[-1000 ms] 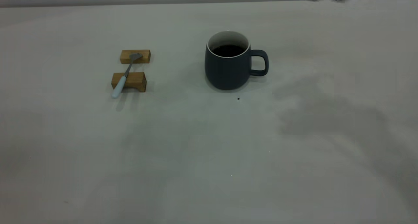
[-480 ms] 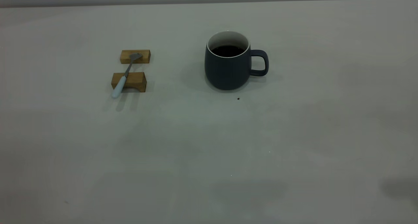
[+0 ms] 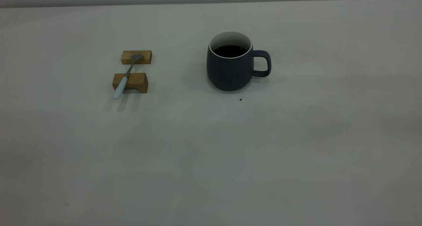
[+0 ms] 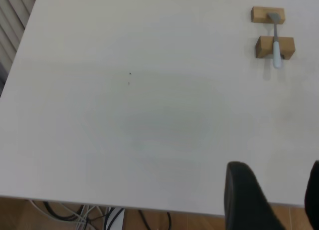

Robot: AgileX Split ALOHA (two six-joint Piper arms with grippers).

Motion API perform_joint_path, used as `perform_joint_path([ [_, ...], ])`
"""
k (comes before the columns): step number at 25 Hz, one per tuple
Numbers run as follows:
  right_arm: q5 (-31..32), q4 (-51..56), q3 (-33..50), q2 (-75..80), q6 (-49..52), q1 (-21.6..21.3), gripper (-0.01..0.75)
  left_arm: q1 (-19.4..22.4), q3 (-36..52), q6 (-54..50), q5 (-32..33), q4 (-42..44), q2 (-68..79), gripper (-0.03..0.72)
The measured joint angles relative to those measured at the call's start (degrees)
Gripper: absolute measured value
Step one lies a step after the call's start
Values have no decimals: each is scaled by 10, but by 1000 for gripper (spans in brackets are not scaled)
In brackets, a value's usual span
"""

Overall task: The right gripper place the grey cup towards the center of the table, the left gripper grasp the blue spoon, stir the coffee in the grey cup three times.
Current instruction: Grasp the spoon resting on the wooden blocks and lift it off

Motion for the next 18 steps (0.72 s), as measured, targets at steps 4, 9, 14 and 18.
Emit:
perform_joint_path([
  [4, 7, 1, 1, -92, 0, -11, 536, 0, 0, 0, 0, 0, 0, 369],
  [9, 11, 1, 1, -183, 0, -47, 536, 0, 0, 0, 0, 0, 0, 369],
  [14, 15, 1, 1, -221, 0, -48, 535, 0, 0, 0, 0, 0, 0, 369],
  [18, 15, 1, 1, -221, 0, -48, 535, 0, 0, 0, 0, 0, 0, 369],
])
